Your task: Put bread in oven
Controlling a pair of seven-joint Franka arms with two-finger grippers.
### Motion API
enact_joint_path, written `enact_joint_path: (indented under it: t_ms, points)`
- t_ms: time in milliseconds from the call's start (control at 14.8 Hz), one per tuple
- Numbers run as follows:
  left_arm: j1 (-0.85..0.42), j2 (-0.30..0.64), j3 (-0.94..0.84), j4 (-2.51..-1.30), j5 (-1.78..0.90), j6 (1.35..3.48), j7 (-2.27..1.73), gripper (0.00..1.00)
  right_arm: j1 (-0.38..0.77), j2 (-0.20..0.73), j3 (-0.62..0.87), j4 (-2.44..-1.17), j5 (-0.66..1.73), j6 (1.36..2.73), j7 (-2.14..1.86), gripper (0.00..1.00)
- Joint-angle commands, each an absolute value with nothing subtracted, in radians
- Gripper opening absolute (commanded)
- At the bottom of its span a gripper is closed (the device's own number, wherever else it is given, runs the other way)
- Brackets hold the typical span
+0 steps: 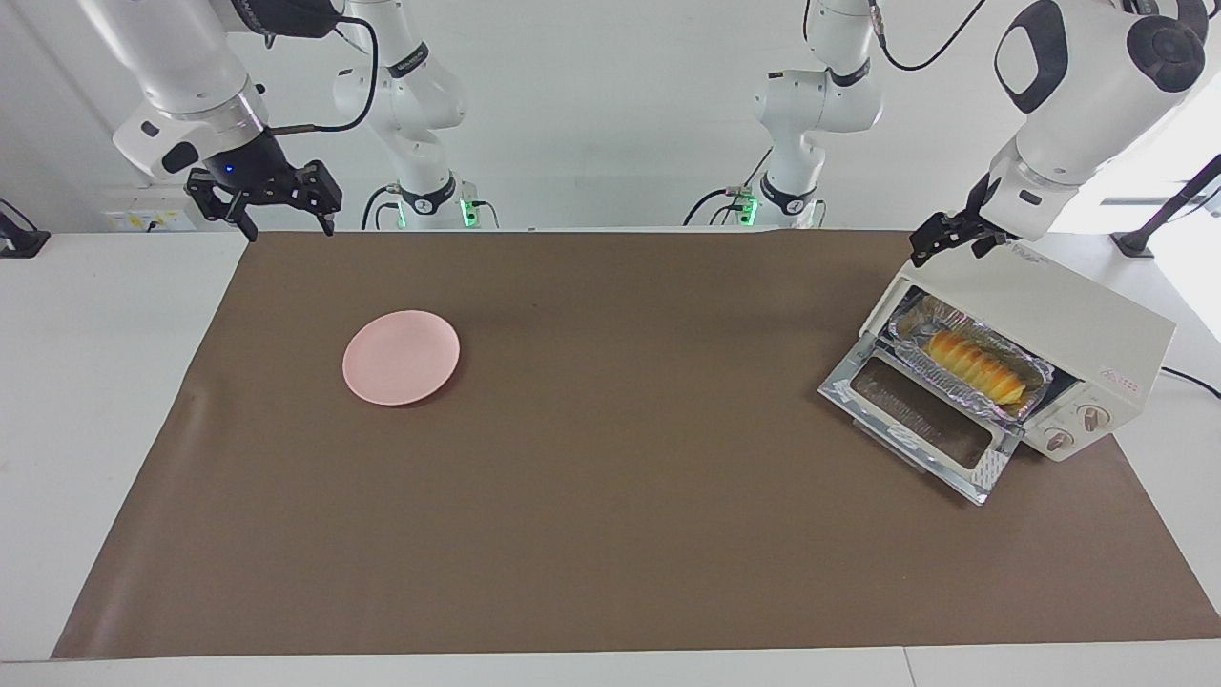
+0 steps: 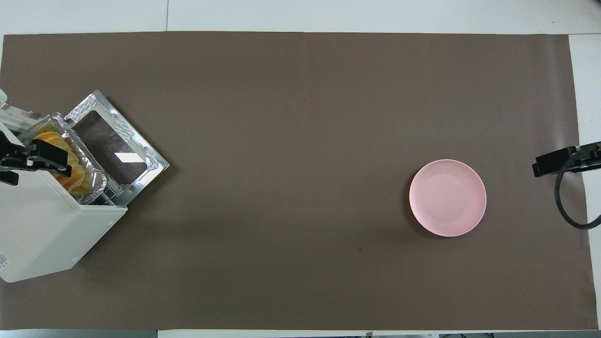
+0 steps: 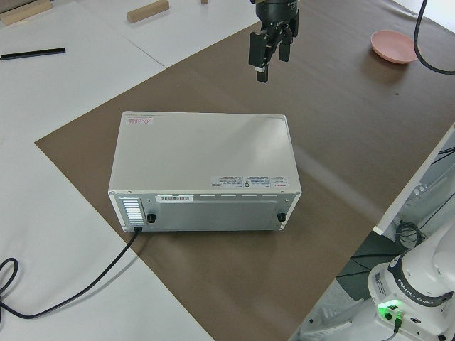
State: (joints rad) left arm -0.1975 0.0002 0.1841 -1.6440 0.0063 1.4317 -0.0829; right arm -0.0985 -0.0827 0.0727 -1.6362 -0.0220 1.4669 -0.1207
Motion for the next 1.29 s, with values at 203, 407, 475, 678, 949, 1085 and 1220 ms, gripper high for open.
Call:
enact_joint_path:
  t_ms: [203, 407, 475, 678, 949, 1085, 1220]
  points:
    - [-0.121, 0.038, 0.081, -1.575, -0.003, 1.362, -0.057, 1.00, -0.112, -0.101, 0.081, -1.655, -0.018, 1.462, -0.137, 1.00]
    - [-0.120, 0.032, 0.078, -1.600, 0.000, 1.384, -0.006, 1.00, -0.112, -0.101, 0.081, -1.655, -0.018, 1.462, -0.137, 1.00]
    - [-0.108, 0.034, 0.074, -1.592, 0.006, 1.382, -0.003, 1.00, -0.112, -0.101, 0.081, -1.655, -0.018, 1.462, -0.137, 1.00]
    - [-0.095, 0.032, 0.005, -1.600, 0.002, 1.411, -0.002, 1.00, -0.112, -0.101, 0.081, -1.655, -0.018, 1.462, -0.137, 1.00]
    - [-0.094, 0.038, -0.006, -1.589, -0.017, 1.436, -0.002, 1.00, -0.112, -0.101, 0.081, -1.655, -0.018, 1.462, -0.135, 1.00]
    - [-0.092, 0.038, -0.003, -1.591, -0.012, 1.446, -0.003, 1.00, -0.112, -0.101, 0.081, -1.655, -0.018, 1.462, -0.137, 1.00]
    - [-0.075, 0.040, -0.003, -1.591, -0.012, 1.450, -0.006, 1.00, -0.112, -0.101, 0.081, -1.655, -0.018, 1.462, -0.137, 1.00]
